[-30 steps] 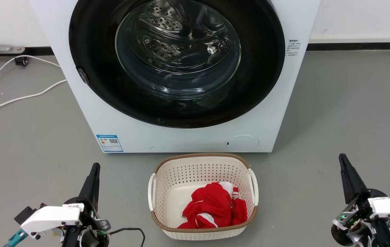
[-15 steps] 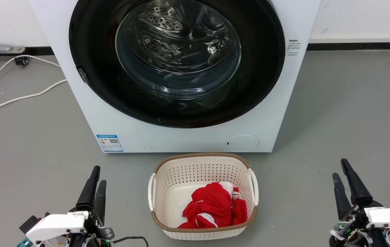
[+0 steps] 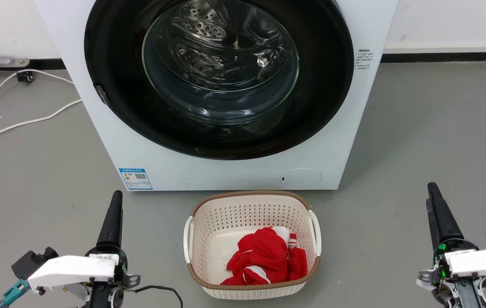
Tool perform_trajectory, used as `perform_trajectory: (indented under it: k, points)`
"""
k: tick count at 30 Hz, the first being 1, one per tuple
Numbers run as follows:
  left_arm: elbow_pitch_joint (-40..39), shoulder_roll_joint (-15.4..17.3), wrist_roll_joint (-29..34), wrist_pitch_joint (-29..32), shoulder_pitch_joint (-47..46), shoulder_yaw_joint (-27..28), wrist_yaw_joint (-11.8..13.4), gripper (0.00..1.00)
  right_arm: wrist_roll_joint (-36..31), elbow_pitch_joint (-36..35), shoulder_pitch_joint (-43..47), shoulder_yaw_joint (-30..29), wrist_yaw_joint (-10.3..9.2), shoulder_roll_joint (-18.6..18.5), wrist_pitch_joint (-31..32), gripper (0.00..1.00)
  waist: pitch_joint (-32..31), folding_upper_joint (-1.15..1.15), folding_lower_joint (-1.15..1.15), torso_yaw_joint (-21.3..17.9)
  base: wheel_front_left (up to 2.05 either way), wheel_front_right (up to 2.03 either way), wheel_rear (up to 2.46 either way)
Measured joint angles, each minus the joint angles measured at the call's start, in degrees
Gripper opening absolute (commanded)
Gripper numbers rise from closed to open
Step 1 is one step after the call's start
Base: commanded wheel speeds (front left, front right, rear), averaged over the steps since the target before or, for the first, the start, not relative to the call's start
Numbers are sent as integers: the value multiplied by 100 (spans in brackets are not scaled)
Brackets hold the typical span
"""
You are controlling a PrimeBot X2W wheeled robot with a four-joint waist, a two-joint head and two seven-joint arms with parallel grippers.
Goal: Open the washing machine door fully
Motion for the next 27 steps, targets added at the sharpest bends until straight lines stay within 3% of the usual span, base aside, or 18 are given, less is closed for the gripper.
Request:
perform_trajectory:
  k: [13, 27]
  points:
    - [-369, -1, 1514, -283, -13, -70, 0, 100, -2083, -526, 114, 201, 0, 9, -277, 100, -16, 0, 0, -25, 0, 0, 0]
    - [-520, -3, 2994, -537, -7, -51, 0, 100, -3661, -639, 252, 343, 0, 13, -527, 100, -33, 0, 0, -32, 0, 0, 0]
